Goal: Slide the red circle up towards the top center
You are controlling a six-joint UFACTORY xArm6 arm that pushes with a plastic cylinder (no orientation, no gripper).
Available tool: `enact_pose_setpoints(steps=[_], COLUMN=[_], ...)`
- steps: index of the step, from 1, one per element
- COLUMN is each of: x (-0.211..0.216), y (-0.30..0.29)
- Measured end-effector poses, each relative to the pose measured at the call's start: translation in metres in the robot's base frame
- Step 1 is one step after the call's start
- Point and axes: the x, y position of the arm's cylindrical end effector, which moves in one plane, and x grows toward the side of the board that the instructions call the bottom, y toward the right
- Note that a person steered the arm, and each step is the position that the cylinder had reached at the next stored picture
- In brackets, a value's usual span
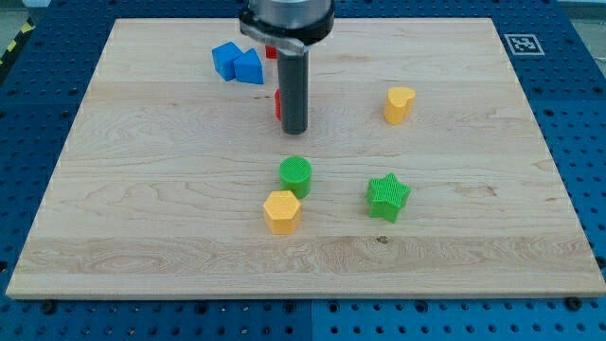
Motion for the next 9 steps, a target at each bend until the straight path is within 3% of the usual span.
enact_pose_setpoints(steps=[4, 7, 9], x=[-0.07, -0.07, -0.099], y=[0.0, -0.033, -0.041])
